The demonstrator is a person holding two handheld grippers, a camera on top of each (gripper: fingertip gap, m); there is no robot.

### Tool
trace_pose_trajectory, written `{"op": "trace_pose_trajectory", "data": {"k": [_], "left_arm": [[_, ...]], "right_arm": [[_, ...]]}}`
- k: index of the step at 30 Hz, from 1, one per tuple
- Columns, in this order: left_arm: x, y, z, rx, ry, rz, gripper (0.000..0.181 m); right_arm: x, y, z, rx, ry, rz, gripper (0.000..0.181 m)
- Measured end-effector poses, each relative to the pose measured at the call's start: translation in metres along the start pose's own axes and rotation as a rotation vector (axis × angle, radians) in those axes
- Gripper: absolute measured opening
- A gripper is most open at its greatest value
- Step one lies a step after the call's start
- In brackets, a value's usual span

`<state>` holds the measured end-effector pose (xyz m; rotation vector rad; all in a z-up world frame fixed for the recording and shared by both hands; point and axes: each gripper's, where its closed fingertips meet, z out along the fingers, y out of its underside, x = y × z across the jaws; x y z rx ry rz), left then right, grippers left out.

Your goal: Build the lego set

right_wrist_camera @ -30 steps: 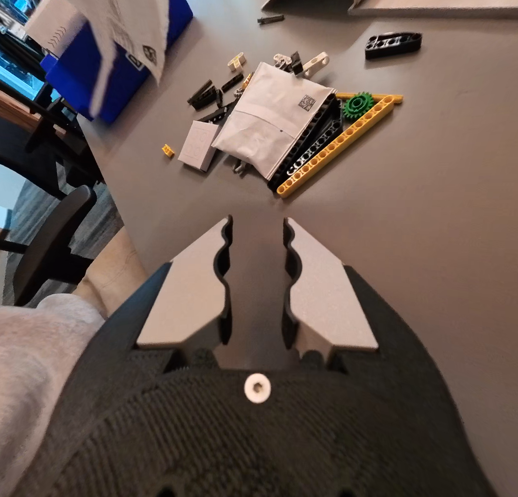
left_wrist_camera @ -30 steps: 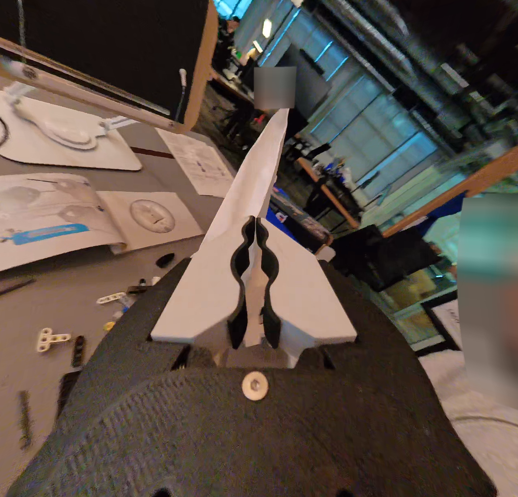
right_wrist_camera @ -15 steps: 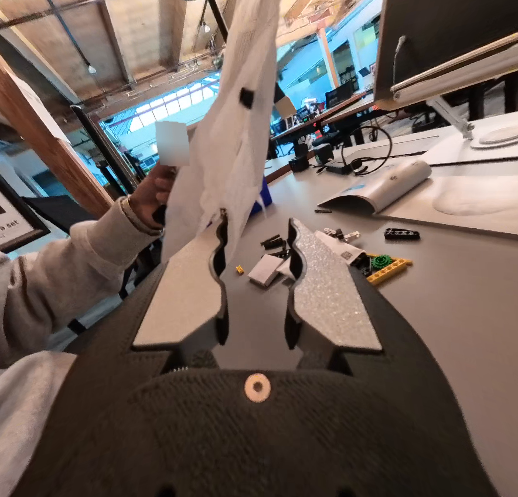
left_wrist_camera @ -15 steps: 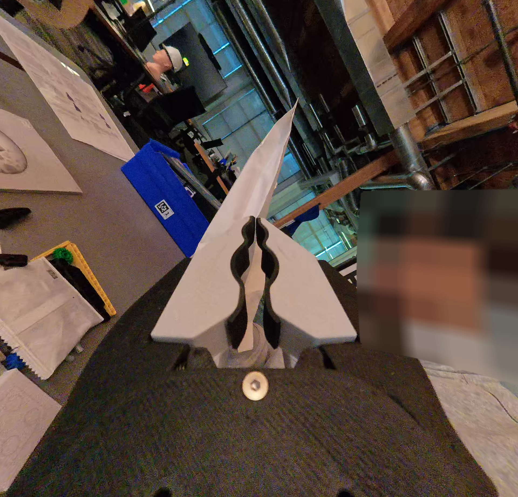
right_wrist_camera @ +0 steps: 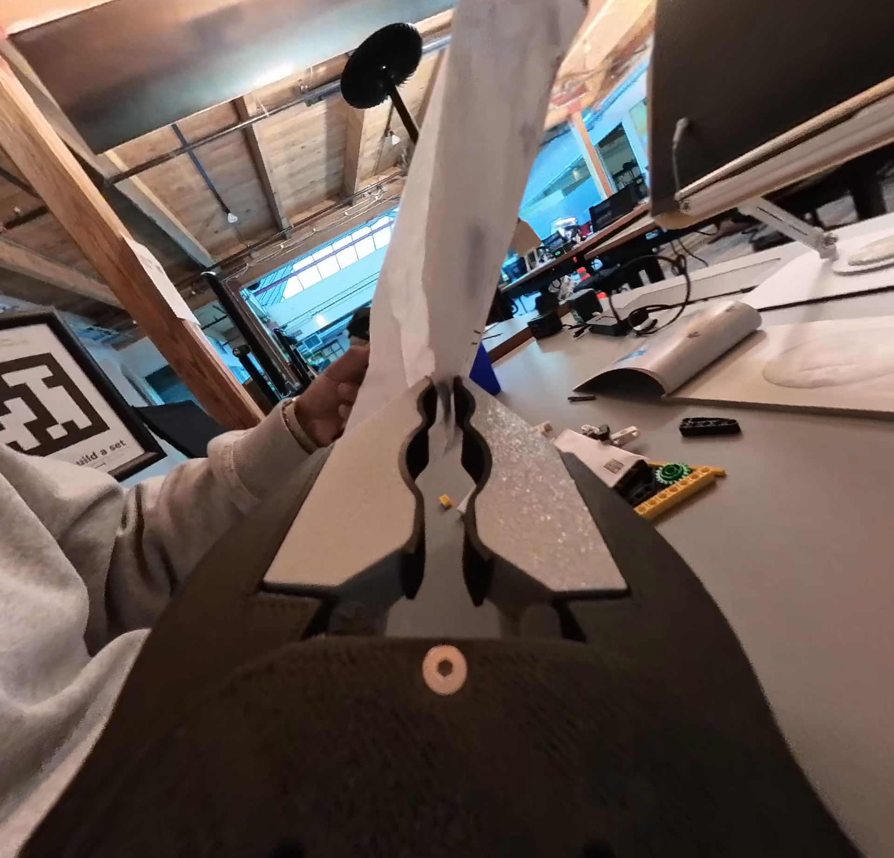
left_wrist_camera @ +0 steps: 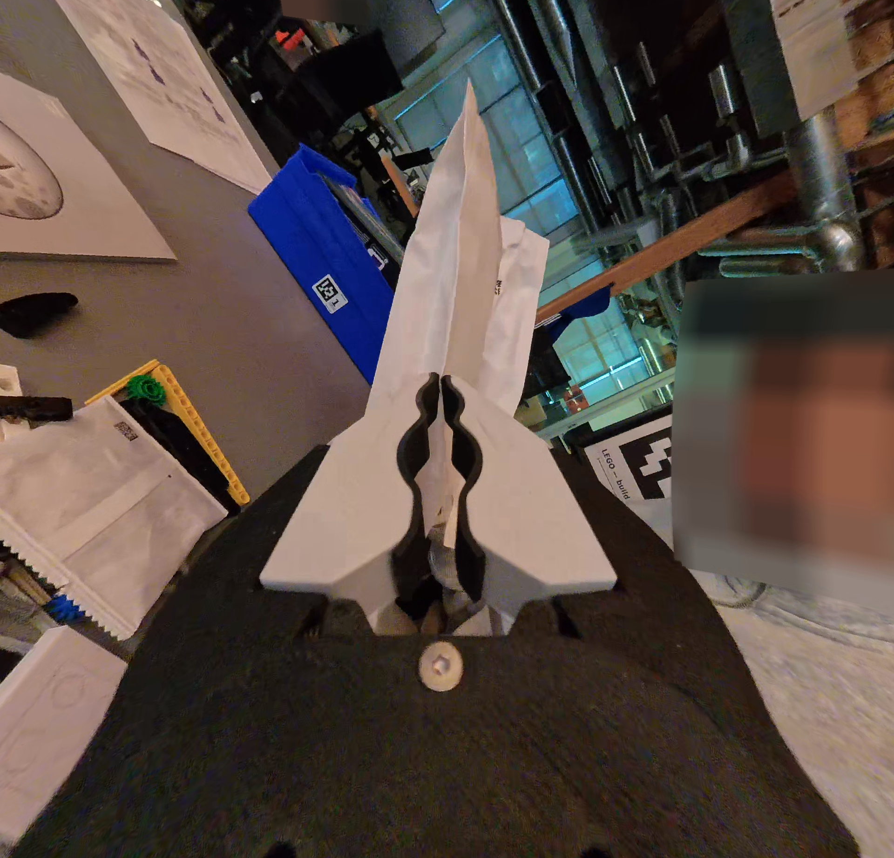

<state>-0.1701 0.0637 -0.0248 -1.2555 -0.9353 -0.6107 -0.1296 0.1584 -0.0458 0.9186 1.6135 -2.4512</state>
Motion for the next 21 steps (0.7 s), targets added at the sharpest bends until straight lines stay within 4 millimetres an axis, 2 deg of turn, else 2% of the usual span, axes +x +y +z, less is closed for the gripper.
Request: {"op": "trace_pose_trajectory", "data": {"k": [1, 4, 8, 11, 14, 17, 19, 21], "left_arm": [[-0.002, 0.0, 0.001, -0.001, -0.011, 0.007, 0.0], [-0.004, -0.003, 0.0, 0.011, -0.032, 0.03, 0.0], [-0.016, -0.014, -0.014, 0.054, -0.14, 0.055, 0.0], [-0.019, -0.03, -0.033, 0.127, -0.188, 0.068, 0.0], [-0.027, -0.036, -0.049, 0.128, -0.285, 0.102, 0.0], [-0.038, -0.032, -0.059, 0.05, -0.502, 0.275, 0.0], [-0.034, -0.031, -0.057, 0.009, -0.6, 0.405, 0.0], [-0.025, -0.026, -0.049, -0.026, -0.622, 0.473, 0.0]], "right_arm": [[0.004, 0.001, -0.001, -0.003, 0.016, 0.01, 0.004], [0.019, 0.013, 0.001, -0.064, 0.073, 0.069, 0.005], [0.048, 0.056, 0.004, -0.248, 0.179, 0.23, 0.023], [0.055, 0.081, 0.005, -0.346, 0.201, 0.317, 0.036], [0.053, 0.083, 0.007, -0.358, 0.208, 0.285, 0.04], [0.056, 0.084, 0.006, -0.379, 0.237, 0.244, 0.04], [0.056, 0.084, 0.006, -0.378, 0.24, 0.236, 0.04], [0.057, 0.084, 0.006, -0.38, 0.245, 0.223, 0.038]]}}
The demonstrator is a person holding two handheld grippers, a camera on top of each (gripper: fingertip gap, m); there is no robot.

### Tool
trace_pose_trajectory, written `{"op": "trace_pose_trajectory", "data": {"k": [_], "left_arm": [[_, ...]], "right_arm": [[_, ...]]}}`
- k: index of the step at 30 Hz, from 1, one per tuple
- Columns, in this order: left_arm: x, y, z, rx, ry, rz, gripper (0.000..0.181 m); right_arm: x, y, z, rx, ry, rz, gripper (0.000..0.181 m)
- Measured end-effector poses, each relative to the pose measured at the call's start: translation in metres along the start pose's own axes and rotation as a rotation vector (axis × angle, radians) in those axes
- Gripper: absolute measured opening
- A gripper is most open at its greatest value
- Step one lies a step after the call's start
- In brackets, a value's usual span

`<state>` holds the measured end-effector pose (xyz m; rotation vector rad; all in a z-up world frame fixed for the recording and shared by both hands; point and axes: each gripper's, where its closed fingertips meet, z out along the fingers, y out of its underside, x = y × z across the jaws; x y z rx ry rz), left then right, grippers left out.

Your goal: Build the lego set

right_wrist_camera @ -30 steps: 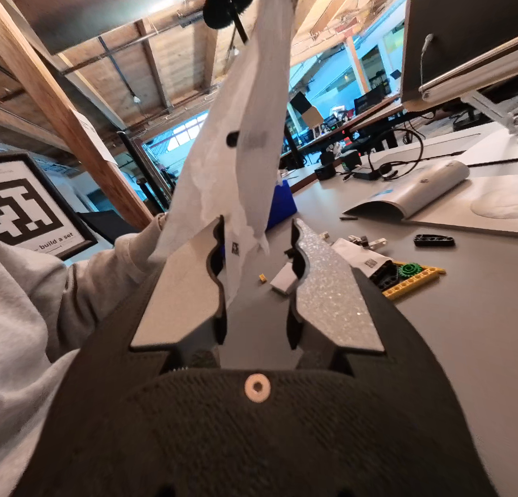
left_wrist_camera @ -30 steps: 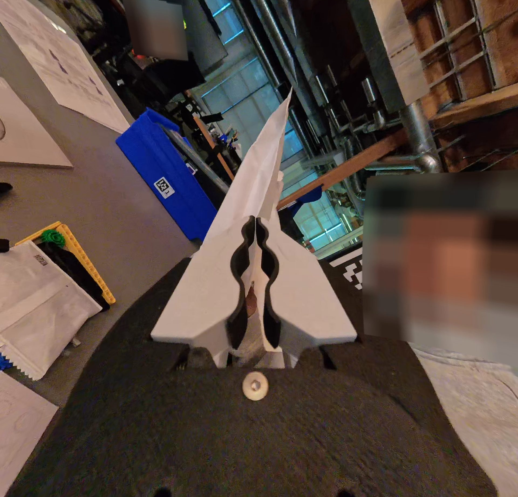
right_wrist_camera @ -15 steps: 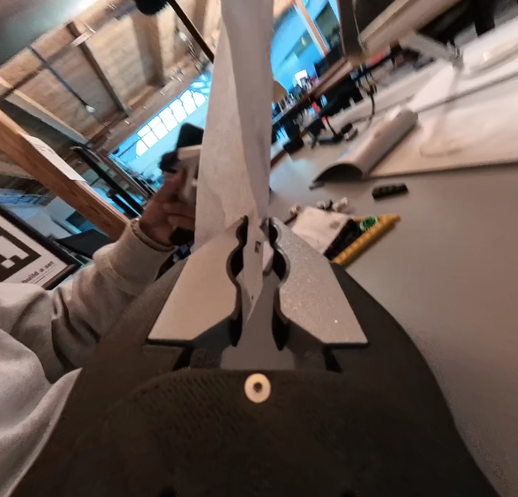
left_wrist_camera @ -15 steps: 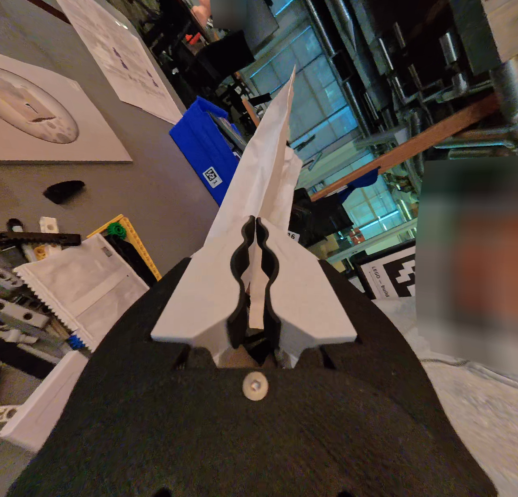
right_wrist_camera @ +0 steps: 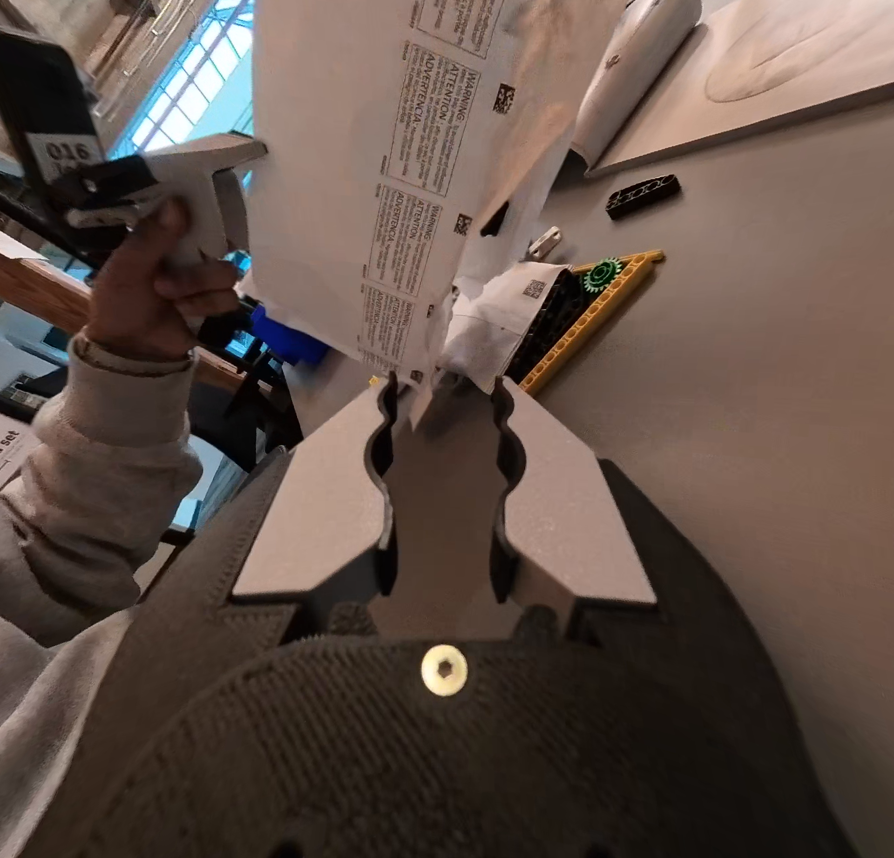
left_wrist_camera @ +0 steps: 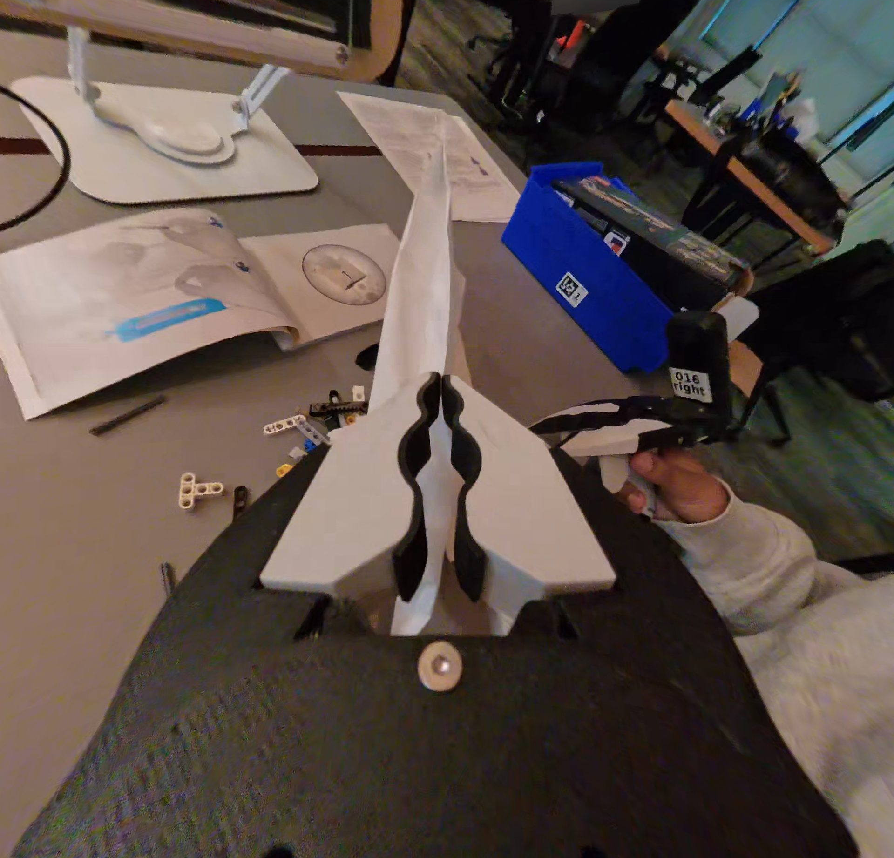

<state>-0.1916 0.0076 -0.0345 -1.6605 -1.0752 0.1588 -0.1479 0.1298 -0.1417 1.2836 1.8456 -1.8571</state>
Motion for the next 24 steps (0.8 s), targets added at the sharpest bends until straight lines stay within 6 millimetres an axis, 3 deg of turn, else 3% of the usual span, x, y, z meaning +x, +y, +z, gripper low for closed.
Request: {"op": "trace_pose_trajectory", "data": {"k": [5, 10, 15, 19, 24], "left_arm": [[0.019, -0.008, -0.001, -0.009, -0.08, 0.172, 0.0], [0.048, -0.015, -0.001, 0.009, -0.034, 0.211, 0.0], [0.034, -0.016, -0.001, -0.022, -0.216, 0.402, 0.0], [0.04, -0.012, 0.003, -0.022, -0.201, 0.401, 0.0], [0.04, -0.02, -0.004, 0.041, -0.144, 0.306, 0.0]], "right_arm": [[0.0, 0.0, 0.0, -0.006, 0.026, -0.048, 0.033], [-0.002, -0.008, -0.004, 0.032, 0.054, -0.11, 0.027], [-0.001, -0.01, -0.006, 0.04, 0.058, -0.108, 0.027], [0.002, -0.011, -0.008, 0.042, 0.071, -0.107, 0.027], [0.025, -0.04, -0.041, 0.152, 0.165, -0.132, 0.024]]}}
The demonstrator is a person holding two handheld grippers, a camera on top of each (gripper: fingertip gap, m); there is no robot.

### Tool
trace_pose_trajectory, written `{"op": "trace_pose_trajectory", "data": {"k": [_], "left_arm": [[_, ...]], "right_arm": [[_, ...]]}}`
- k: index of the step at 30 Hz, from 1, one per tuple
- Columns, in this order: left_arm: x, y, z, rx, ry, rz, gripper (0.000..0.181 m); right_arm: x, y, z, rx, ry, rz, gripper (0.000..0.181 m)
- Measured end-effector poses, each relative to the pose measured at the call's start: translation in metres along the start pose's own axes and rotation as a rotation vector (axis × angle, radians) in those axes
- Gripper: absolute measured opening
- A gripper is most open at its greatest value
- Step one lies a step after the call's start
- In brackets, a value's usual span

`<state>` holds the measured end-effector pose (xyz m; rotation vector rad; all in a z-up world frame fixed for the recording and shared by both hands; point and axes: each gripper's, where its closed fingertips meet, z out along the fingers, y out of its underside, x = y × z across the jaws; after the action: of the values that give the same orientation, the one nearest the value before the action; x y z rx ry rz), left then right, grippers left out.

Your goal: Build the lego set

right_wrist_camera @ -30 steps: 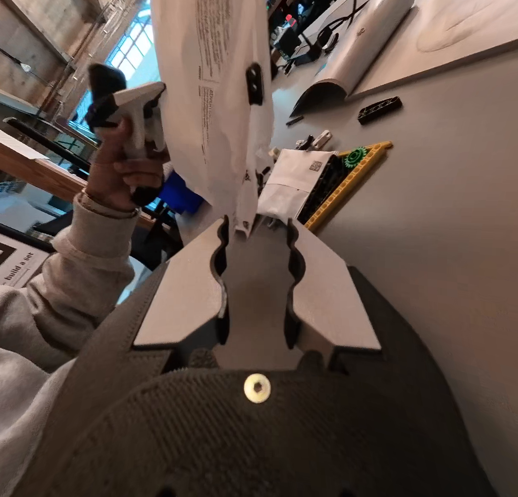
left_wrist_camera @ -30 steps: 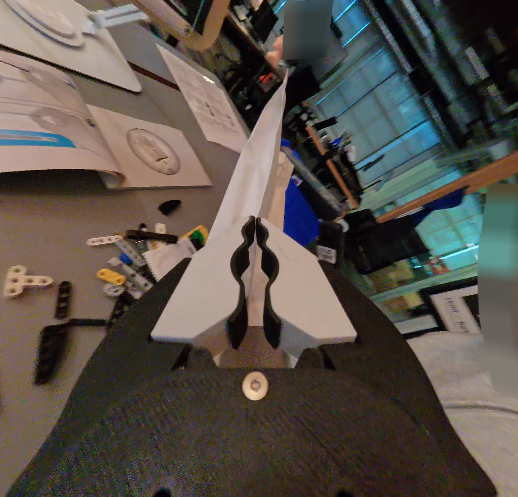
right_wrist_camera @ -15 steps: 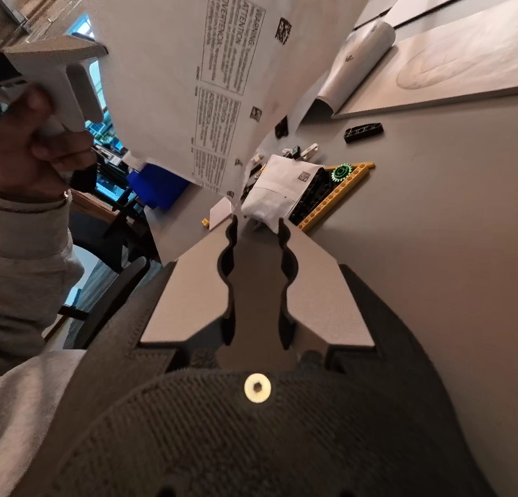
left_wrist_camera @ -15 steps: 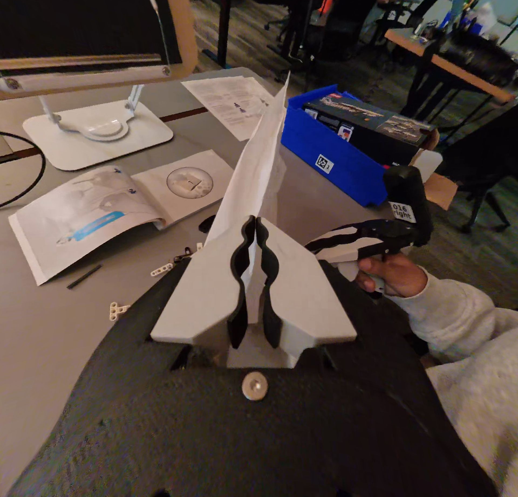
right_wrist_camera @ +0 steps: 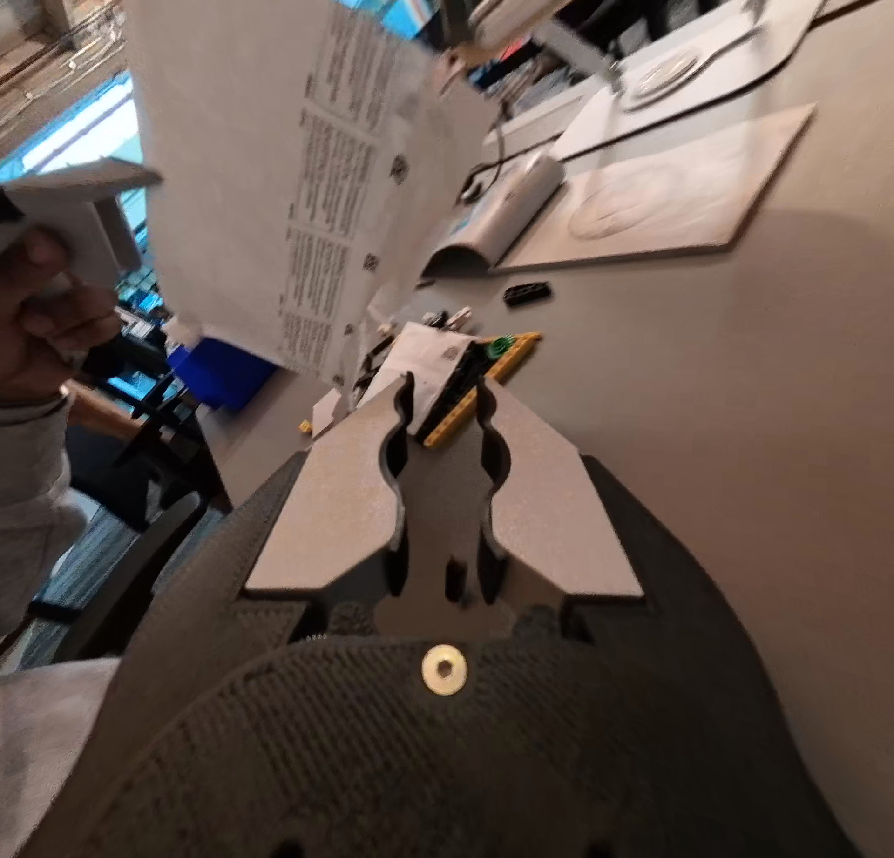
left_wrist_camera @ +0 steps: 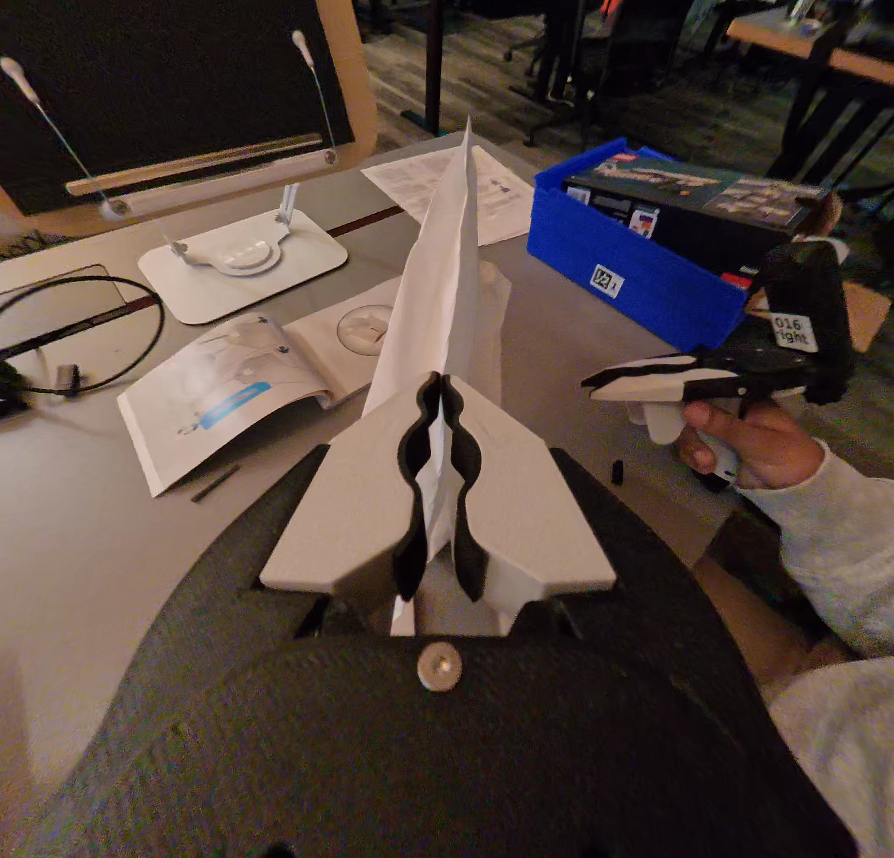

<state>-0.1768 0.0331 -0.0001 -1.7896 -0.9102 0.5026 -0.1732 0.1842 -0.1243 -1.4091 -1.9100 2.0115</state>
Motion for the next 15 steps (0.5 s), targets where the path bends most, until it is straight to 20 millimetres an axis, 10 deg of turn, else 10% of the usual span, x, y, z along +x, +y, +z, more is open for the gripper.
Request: {"op": "trace_pose_trajectory", "data": {"k": [6, 15], "left_arm": [[0.001, -0.01, -0.015, 0.108, 0.167, -0.227, 0.0], [0.0, -0.014, -0.047, 0.327, 0.562, -0.705, 0.0]], "right_arm": [[0.022, -0.04, -0.043, 0.144, 0.005, -0.042, 0.024], [-0.011, -0.018, -0.03, 0.004, -0.04, -0.384, 0.026]]}}
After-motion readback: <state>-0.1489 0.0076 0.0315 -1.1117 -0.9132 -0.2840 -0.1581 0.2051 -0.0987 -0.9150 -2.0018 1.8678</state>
